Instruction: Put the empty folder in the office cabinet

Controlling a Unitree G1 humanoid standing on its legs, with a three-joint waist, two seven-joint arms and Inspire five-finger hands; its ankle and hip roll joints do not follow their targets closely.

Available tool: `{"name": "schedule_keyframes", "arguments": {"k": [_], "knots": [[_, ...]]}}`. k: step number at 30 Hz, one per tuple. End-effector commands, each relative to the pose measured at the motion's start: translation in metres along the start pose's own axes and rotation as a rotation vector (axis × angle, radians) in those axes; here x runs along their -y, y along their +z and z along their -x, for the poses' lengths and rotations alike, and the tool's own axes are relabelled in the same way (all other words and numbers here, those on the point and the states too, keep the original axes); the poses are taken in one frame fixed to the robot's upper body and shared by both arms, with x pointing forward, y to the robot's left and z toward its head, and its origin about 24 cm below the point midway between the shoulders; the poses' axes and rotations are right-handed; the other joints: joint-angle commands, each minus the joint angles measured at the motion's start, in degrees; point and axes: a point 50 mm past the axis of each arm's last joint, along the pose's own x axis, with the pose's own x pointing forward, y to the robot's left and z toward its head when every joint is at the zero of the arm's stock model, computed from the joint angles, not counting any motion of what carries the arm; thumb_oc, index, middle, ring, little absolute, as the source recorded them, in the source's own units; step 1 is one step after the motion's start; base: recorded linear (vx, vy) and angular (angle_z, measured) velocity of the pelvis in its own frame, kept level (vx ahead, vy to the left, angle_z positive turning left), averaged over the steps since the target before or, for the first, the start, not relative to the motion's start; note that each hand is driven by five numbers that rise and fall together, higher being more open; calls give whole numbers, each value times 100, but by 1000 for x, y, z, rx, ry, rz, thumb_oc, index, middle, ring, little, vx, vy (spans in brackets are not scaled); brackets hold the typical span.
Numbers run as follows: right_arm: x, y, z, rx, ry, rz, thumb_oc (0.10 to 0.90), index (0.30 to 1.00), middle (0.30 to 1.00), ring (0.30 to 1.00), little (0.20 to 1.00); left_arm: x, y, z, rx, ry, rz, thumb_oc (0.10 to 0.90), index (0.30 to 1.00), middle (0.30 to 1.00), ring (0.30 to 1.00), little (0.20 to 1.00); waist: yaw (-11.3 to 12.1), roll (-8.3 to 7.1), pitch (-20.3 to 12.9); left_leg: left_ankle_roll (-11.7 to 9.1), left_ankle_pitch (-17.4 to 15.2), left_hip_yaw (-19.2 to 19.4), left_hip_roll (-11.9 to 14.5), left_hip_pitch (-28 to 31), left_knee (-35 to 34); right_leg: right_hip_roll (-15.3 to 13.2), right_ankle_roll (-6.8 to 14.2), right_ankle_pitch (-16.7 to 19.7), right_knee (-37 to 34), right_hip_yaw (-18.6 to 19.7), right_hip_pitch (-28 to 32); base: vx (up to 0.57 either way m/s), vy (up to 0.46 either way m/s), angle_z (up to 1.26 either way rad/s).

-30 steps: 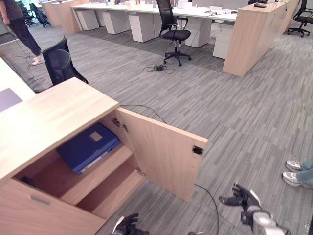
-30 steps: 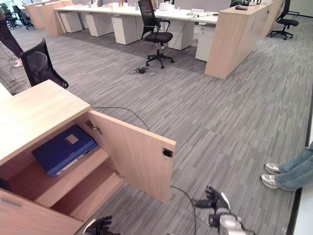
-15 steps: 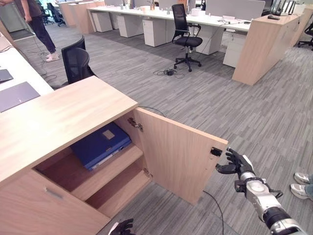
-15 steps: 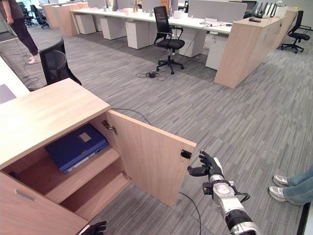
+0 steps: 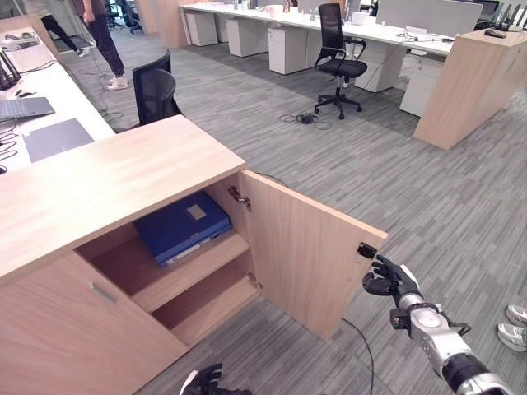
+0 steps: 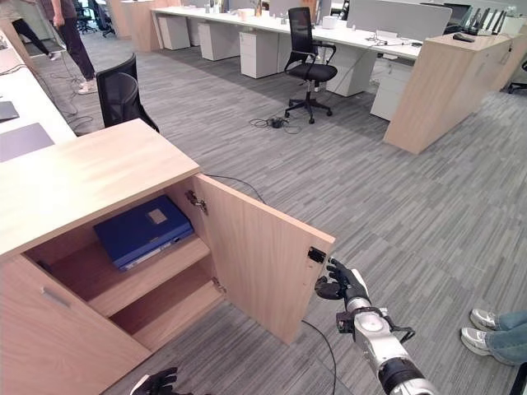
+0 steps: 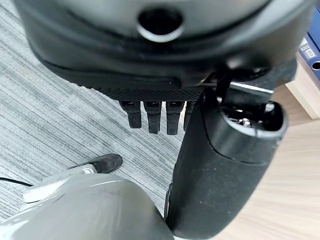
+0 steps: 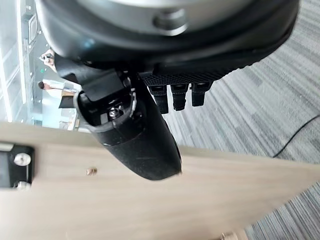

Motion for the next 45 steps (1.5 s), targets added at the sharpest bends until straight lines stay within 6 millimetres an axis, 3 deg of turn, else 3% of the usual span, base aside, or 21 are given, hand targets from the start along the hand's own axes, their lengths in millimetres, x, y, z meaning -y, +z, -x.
{"name": "schedule_keyframes", "arguments": {"k": [1, 8, 10, 11, 12, 13, 14, 15, 16, 17, 20, 23, 26, 30, 33, 37, 40, 45], "knots": [[-66, 114, -7, 477, 295, -68, 800, 900, 900, 900, 900, -33, 22, -4, 76, 78, -51, 800, 900, 900, 900, 900, 420, -283, 184, -457, -252, -89, 107, 290, 129, -659, 514, -984, 104, 103, 426, -39, -57, 10], [-64, 123, 9, 551, 399, 91, 800, 900, 900, 900, 900, -32, 43, -5, 168, 70, -47, 800, 900, 900, 900, 900, 605, -179, 451, -687, -31, -419, 69, -295, 372, -726, 489, -1008, 82, -304, 328, -96, -45, 27], [-64, 122, 15, 551, 452, 117, 800, 900, 900, 900, 900, -26, 51, -7, 192, 50, -77, 800, 900, 900, 900, 900, 504, -174, 568, -784, 21, 146, 236, -562, 787, -892, 499, -1062, 93, -645, 411, -77, 56, 55], [-64, 122, 15, 551, 451, 118, 800, 900, 900, 900, 900, -26, 52, -7, 193, 49, -77, 800, 900, 900, 900, 900, 499, -172, 561, -775, 40, 141, 228, -588, 790, -898, 504, -1036, 86, -651, 393, -63, 54, 78], [-65, 125, 17, 564, 475, 135, 800, 900, 900, 900, 900, -26, 56, -9, 204, 50, -92, 800, 900, 900, 900, 900, 405, -196, 587, -749, 69, 657, 408, -601, 962, -970, 513, -1023, 99, -791, 415, -117, 49, 92], [-68, 126, 22, 578, 516, 154, 800, 900, 900, 900, 900, -28, 60, -10, 204, 47, -114, 800, 900, 900, 900, 900, 193, -228, 563, -738, 124, 1677, 805, -457, 1143, -1036, 513, -1013, 136, -1059, 432, -107, 42, 82], [-69, 126, 23, 577, 517, 155, 800, 900, 900, 900, 900, -28, 60, -10, 204, 47, -113, 800, 900, 900, 900, 900, 212, -219, 587, -746, 110, 1704, 818, -420, 1150, -1031, 511, -1020, 139, -1032, 450, -93, 43, 61], [-74, 129, 24, 591, 551, 151, 800, 900, 900, 900, 900, -31, 59, -10, 196, 58, -121, 800, 900, 900, 900, 900, 160, -215, 556, -770, 149, 2092, 984, -328, 1279, -1056, 499, -1001, 154, -1162, 463, -29, 59, 86], [-83, 132, 32, 614, 614, 158, 800, 900, 900, 900, 900, -34, 53, -10, 168, 62, -126, 800, 900, 900, 900, 900, 135, -230, 532, -821, 109, 2191, 1089, -283, 1628, -1094, 448, -985, 201, -1284, 514, 31, 136, 91], [-92, 130, 41, 624, 694, 173, 800, 900, 900, 900, 900, -33, 38, -9, 109, 55, -142, 800, 900, 900, 900, 900, 125, -205, 408, -790, -119, 2164, 939, -16, 1253, -1149, 469, -974, 325, -1457, 530, 68, 149, 91], [-106, 132, 47, 641, 766, 155, 800, 900, 900, 900, 900, -33, 23, -7, 53, 46, -166, 800, 900, 900, 900, 900, 242, -238, 277, -647, -278, 1968, 656, 68, 934, -1266, 528, -954, 523, -1530, 545, 96, 188, 52], [-118, 135, 49, 650, 800, 133, 800, 900, 900, 900, 900, -34, 25, -8, 50, 49, -170, 800, 900, 900, 900, 900, 325, -336, 268, -533, -339, 1834, 500, -9, 933, -1414, 576, -915, 689, -1596, 559, 44, 159, 84], [-147, 155, 50, 712, 853, 78, 800, 900, 900, 900, 900, -39, 37, -10, 82, 63, -196, 800, 900, 900, 900, 900, 707, -521, 192, -231, -501, 1481, 68, -137, 798, -1787, 756, -835, 1099, -1879, 562, 43, 266, 152], [-167, 171, 53, 753, 897, 35, 800, 900, 900, 900, 900, -51, 45, -11, 89, 102, -222, 800, 900, 900, 900, 900, 892, -555, 244, -15, -572, 1167, -231, -150, 662, -2169, 961, -433, 2029, -1764, 272, 59, 189, 109], [-171, 175, 52, 767, 873, 19, 800, 900, 900, 900, 900, -59, 45, -11, 71, 117, -276, 800, 900, 900, 900, 900, 897, -491, 244, 70, -520, 741, -389, -85, 477, -2009, 979, -465, 2455, -1193, 105, 114, 133, 120], [-172, 191, 46, 794, 814, -59, 800, 900, 900, 900, 900, -62, 44, -12, 47, 131, -279, 800, 900, 900, 900, 900, 761, -390, 250, 28, -500, 134, -457, 20, 396, -1444, 807, -1091, 1950, -240, -55, 143, 31, 137], [-172, 199, 47, 807, 813, -96, 800, 900, 900, 900, 900, -63, 41, -12, 27, 139, -272, 800, 900, 900, 900, 900, 703, -438, 239, -3, -536, -52, -495, 33, 399, -1295, 775, -994, 1326, -76, -122, 90, -60, 79], [-165, 181, 40, 747, 780, -74, 800, 900, 900, 900, 900, -57, 31, -11, -8, 127, -271, 800, 900, 900, 900, 900, 638, -543, 299, -32, -613, -170, -565, 52, 507, -1303, 838, -851, 1131, 87, -83, 30, -37, 30]]}}
